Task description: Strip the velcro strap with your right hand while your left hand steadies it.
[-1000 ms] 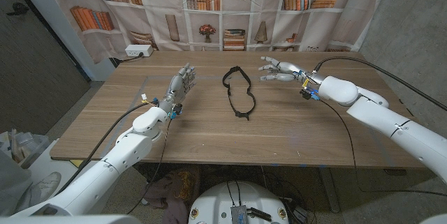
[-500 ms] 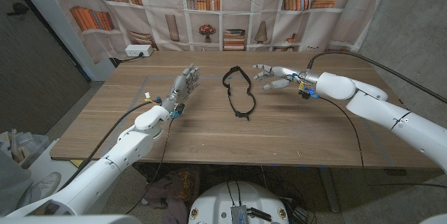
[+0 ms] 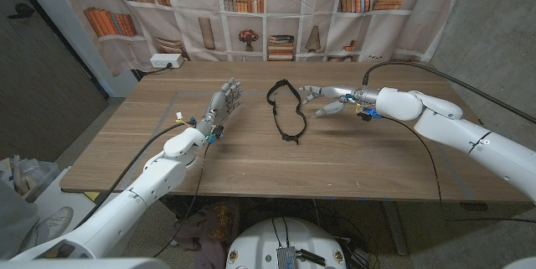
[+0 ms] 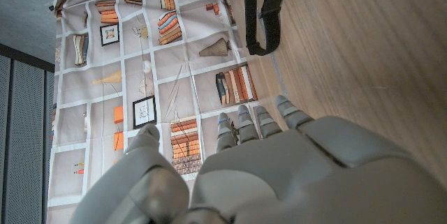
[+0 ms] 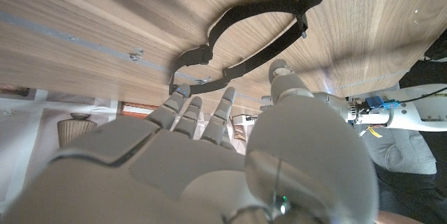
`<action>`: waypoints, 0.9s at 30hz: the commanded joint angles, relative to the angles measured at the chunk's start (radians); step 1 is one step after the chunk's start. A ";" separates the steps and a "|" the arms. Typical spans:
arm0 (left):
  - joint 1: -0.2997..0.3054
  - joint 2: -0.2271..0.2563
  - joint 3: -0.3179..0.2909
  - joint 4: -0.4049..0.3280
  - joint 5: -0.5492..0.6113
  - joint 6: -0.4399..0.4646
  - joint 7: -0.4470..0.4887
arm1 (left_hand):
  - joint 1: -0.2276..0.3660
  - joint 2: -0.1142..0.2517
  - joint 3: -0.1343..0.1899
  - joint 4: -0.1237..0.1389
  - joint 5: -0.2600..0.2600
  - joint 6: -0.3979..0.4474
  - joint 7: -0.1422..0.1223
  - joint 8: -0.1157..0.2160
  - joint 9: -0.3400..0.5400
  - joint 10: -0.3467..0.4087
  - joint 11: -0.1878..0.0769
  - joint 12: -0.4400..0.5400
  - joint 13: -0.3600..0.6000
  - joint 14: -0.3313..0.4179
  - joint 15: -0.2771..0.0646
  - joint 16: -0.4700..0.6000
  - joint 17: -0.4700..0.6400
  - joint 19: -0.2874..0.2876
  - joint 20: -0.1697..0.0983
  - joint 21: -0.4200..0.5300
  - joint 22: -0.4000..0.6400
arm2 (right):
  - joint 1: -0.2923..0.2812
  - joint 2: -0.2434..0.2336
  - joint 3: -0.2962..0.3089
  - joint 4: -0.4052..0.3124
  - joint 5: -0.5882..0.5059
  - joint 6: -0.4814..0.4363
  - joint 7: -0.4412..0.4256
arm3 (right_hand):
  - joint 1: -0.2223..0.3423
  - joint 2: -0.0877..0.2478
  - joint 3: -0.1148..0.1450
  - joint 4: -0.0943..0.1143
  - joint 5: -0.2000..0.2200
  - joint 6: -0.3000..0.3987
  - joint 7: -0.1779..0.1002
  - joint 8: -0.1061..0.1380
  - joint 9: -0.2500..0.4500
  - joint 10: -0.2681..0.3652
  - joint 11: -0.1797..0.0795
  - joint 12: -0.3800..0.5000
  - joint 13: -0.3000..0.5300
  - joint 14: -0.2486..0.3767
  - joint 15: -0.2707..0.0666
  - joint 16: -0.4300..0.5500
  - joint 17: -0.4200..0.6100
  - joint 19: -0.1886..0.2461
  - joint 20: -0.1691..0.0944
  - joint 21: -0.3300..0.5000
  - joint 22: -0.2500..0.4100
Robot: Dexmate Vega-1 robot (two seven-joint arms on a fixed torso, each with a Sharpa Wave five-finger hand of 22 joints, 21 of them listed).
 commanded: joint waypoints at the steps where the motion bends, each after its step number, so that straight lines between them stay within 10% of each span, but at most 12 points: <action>1: 0.007 0.004 0.000 -0.009 -0.003 0.004 0.005 | 0.004 0.004 -0.003 -0.002 -0.004 0.006 -0.003 0.000 0.003 0.014 0.001 -0.001 0.005 -0.014 -0.002 -0.001 0.004 -0.007 0.001 -0.004 0.004 | 0.003 0.009 -0.026 -0.016 -0.141 -0.015 -0.012 | 0.015 0.005 0.006 0.002 0.005 0.002 -0.003 0.006 0.004 0.014 -0.004 0.009 0.003 0.000 -0.051 -0.002 0.003 -0.001 -0.003 -0.006 0.002; 7: 0.010 0.006 -0.002 -0.011 -0.004 0.005 0.009 | 0.004 0.004 -0.004 -0.002 -0.004 0.006 -0.003 -0.001 0.003 0.016 0.001 -0.001 0.005 -0.013 0.000 -0.001 0.004 -0.008 0.001 -0.005 0.004 | -0.001 0.019 -0.033 -0.023 -0.198 -0.023 -0.035 | 0.032 0.009 0.006 0.004 0.004 0.003 -0.009 0.005 0.004 0.022 -0.011 0.012 0.006 0.007 -0.052 0.003 0.003 0.017 0.044 -0.006 0.001; 27: 0.001 0.000 0.000 0.006 -0.008 0.003 -0.002 | 0.003 0.005 -0.007 -0.001 -0.005 0.009 -0.003 -0.001 0.003 0.017 0.001 -0.004 0.005 -0.016 0.000 -0.001 0.004 -0.010 0.002 -0.005 0.004 | 0.031 0.055 -0.095 0.014 -0.288 0.065 -0.003 | 0.137 0.038 0.038 -0.008 0.004 0.016 -0.064 0.005 0.003 0.027 -0.018 0.011 0.012 -0.015 -0.066 -0.004 0.001 0.002 0.018 -0.028 0.000</action>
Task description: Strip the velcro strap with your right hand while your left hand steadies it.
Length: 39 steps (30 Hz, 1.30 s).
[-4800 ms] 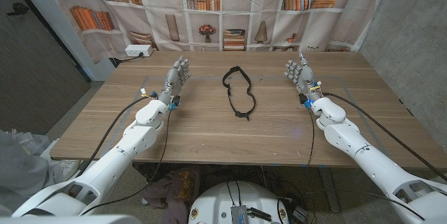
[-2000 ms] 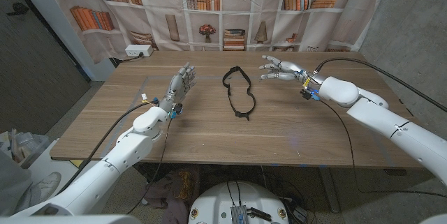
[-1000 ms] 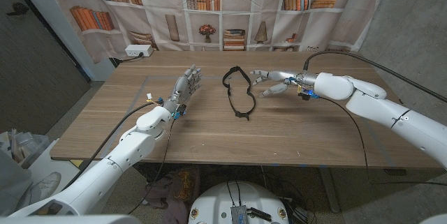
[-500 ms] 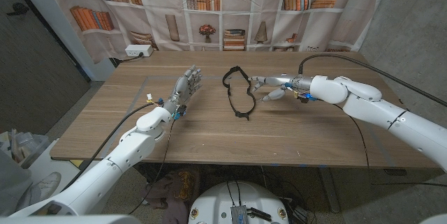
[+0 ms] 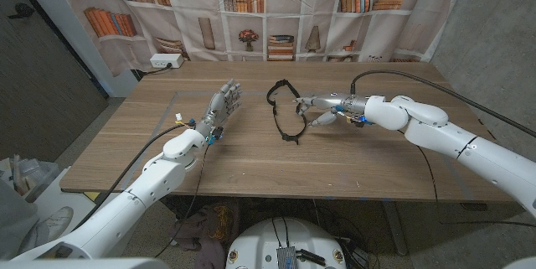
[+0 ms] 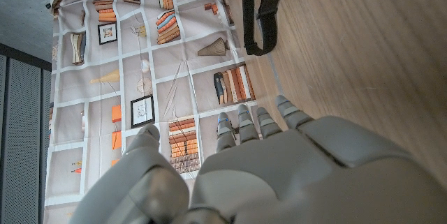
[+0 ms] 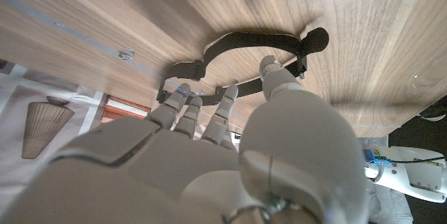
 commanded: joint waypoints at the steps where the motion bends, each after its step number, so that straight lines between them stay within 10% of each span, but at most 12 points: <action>1: -0.010 -0.007 0.003 0.016 -0.001 -0.003 -0.011 | 0.003 0.005 -0.003 0.003 -0.005 0.005 0.001 -0.001 0.003 0.009 0.003 -0.003 0.005 -0.005 0.001 -0.001 0.004 -0.010 0.001 -0.005 0.004 | 0.014 0.013 -0.033 0.008 -0.068 0.046 0.021 | 0.034 0.002 0.015 -0.001 0.004 -0.003 -0.023 0.005 0.003 -0.003 -0.003 0.003 0.002 -0.011 -0.066 -0.004 0.001 -0.002 -0.011 -0.006 0.003; 26: 0.010 -0.010 0.003 0.010 -0.005 -0.020 -0.014 | 0.003 0.006 -0.007 0.003 -0.006 0.009 0.007 -0.002 0.003 0.015 0.012 -0.004 0.005 -0.007 0.000 -0.001 0.004 -0.009 -0.021 -0.004 0.004 | 0.005 0.041 -0.073 -0.008 -0.278 0.005 -0.019 | 0.089 0.000 0.014 0.009 -0.001 0.036 -0.025 0.016 0.002 0.074 -0.004 0.030 0.013 0.027 -0.096 0.010 0.000 0.041 -0.052 -0.001 0.002; 32: 0.015 -0.010 0.003 0.007 -0.002 -0.026 -0.011 | 0.004 0.008 -0.008 0.003 -0.006 0.012 0.012 -0.001 0.003 0.019 0.014 -0.003 0.006 -0.011 -0.007 -0.003 0.004 -0.009 -0.037 -0.004 0.004 | 0.011 0.046 -0.085 0.006 -0.306 0.013 -0.036 | 0.065 -0.024 -0.019 0.026 -0.007 0.061 0.011 0.019 0.001 0.112 0.001 0.044 0.016 0.062 -0.101 0.017 0.002 0.077 -0.082 0.005 0.002; 39: 0.016 -0.015 0.007 0.012 -0.001 -0.034 -0.017 | 0.004 0.008 -0.009 0.003 -0.006 0.016 0.012 -0.001 0.003 0.022 0.014 -0.003 0.006 -0.011 -0.006 -0.003 0.004 -0.012 -0.034 -0.005 0.004 | 0.000 0.043 -0.085 0.017 -0.337 0.021 -0.104 | 0.038 -0.019 -0.056 0.044 0.000 0.111 -0.012 0.027 0.000 0.201 -0.004 0.082 0.026 0.112 -0.144 0.024 0.006 0.114 -0.104 0.008 0.004</action>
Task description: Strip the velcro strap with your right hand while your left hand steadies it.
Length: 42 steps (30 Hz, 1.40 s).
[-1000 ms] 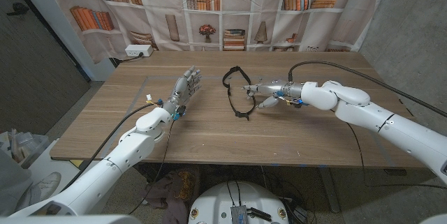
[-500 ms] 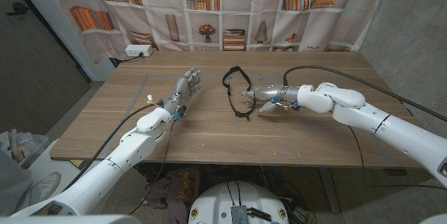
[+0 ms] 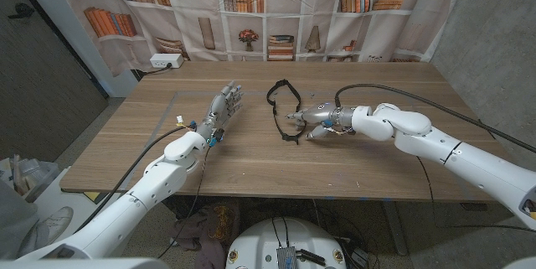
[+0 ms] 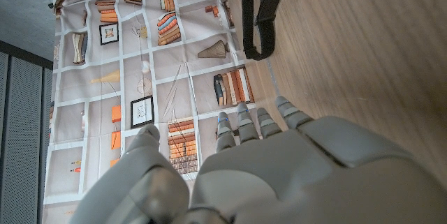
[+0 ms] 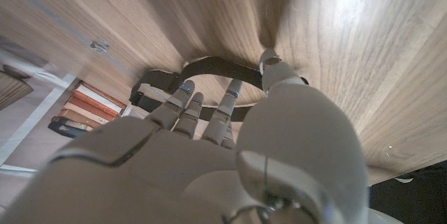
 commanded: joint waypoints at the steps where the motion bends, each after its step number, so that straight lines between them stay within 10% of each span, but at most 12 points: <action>1: 0.006 -0.006 0.002 0.005 0.001 -0.017 -0.008 | 0.001 0.005 -0.005 -0.002 -0.006 0.006 0.003 -0.001 0.003 0.010 0.001 -0.003 0.006 -0.006 -0.001 -0.003 0.004 0.001 0.000 -0.005 0.004 | -0.012 0.000 -0.008 0.014 -0.073 0.005 -0.093 | -0.018 0.009 -0.022 0.008 0.005 0.043 -0.023 0.016 0.003 0.072 -0.004 0.033 0.014 0.041 -0.145 0.015 0.007 0.027 -0.045 0.010 0.004; 13: 0.012 -0.004 0.002 0.002 0.001 -0.021 -0.010 | 0.001 0.006 -0.007 -0.002 -0.006 0.008 0.000 -0.001 0.003 0.013 0.001 -0.003 0.006 -0.006 0.000 -0.002 0.004 0.001 0.001 -0.005 0.004 | -0.048 -0.003 -0.011 0.019 -0.124 0.006 -0.212 | -0.031 0.021 -0.073 0.009 0.019 0.144 -0.067 0.029 0.002 0.236 -0.006 0.100 0.044 0.141 -0.172 0.035 0.013 0.083 -0.059 0.017 0.007; 24: 0.020 0.001 0.001 -0.014 0.001 -0.015 -0.003 | 0.001 0.006 -0.008 -0.002 -0.006 0.010 0.002 -0.001 0.003 0.016 0.001 -0.003 0.006 -0.006 0.000 -0.002 0.004 0.000 0.002 -0.005 0.004 | -0.077 0.008 -0.005 0.038 -0.091 0.031 -0.308 | 0.106 0.073 -0.073 -0.027 0.013 0.302 -0.108 0.041 0.001 0.446 -0.007 0.204 0.105 0.295 -0.193 0.064 0.032 0.153 -0.081 0.033 0.014; 42: 0.006 -0.010 0.016 -0.007 0.005 -0.019 -0.018 | 0.001 0.008 -0.010 -0.001 -0.006 0.011 0.002 -0.002 0.003 0.018 0.002 -0.004 0.006 -0.007 -0.001 -0.002 0.004 0.000 0.001 -0.004 0.004 | -0.167 0.051 0.122 -0.098 0.193 -0.180 -0.241 | 0.158 0.049 -0.100 -0.026 0.011 0.369 -0.053 0.034 0.001 0.538 -0.001 0.208 0.081 0.379 -0.196 0.083 0.038 0.157 -0.047 0.032 0.016</action>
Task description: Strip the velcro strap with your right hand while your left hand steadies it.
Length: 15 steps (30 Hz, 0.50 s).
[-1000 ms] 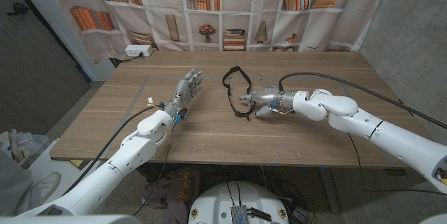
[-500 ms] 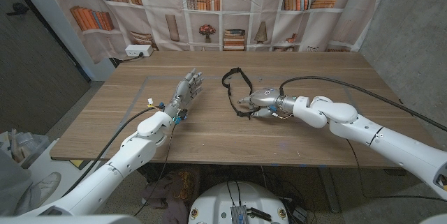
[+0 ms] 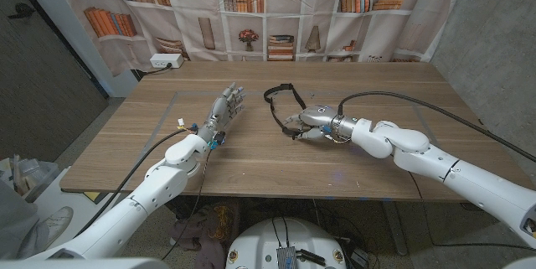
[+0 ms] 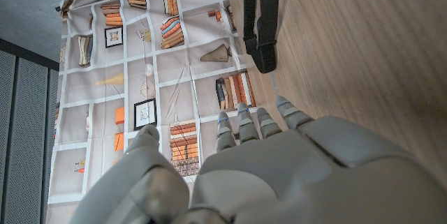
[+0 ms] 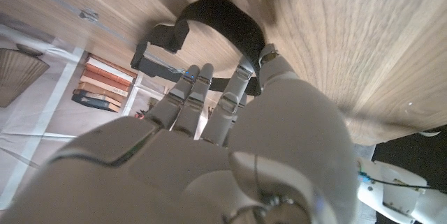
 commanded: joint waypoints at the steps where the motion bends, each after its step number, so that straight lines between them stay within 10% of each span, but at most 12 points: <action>1: -0.012 -0.006 0.010 0.001 0.006 -0.001 -0.012 | 0.001 0.008 -0.001 0.000 0.000 0.012 0.002 -0.002 0.003 0.008 0.004 -0.004 0.006 -0.007 -0.002 -0.002 0.004 0.000 0.001 -0.004 0.004 | -0.054 0.031 0.082 -0.102 0.146 -0.143 0.025 | 0.016 -0.007 -0.009 -0.001 -0.001 -0.011 0.012 -0.012 0.001 0.040 -0.025 -0.005 -0.006 0.015 -0.186 0.009 0.005 -0.008 -0.039 -0.003 0.004; 9: -0.019 -0.014 0.014 0.005 0.001 -0.021 -0.037 | 0.001 0.009 -0.003 0.000 0.000 0.061 0.004 0.015 0.003 0.017 0.003 -0.002 0.006 -0.010 -0.002 -0.003 0.004 -0.002 0.006 -0.004 0.004 | -0.053 0.058 0.094 -0.104 0.209 -0.197 0.008 | 0.023 -0.008 -0.012 0.000 0.001 -0.010 0.021 -0.016 0.001 0.048 -0.024 -0.010 -0.014 0.031 -0.186 0.014 0.006 -0.006 -0.033 -0.003 0.004; 15: 0.000 -0.033 0.018 -0.022 0.106 -0.079 0.073 | 0.060 0.020 0.013 -0.037 -0.002 0.119 -0.093 0.023 0.000 0.040 -0.052 0.001 0.007 0.010 -0.021 0.002 0.000 0.015 0.005 0.001 0.002 | -0.017 0.066 0.060 -0.093 0.208 -0.197 0.034 | 0.027 -0.017 -0.018 0.001 0.001 -0.019 0.022 -0.025 0.001 0.057 -0.025 -0.010 -0.015 0.035 -0.185 0.013 0.006 -0.017 -0.024 -0.009 0.003</action>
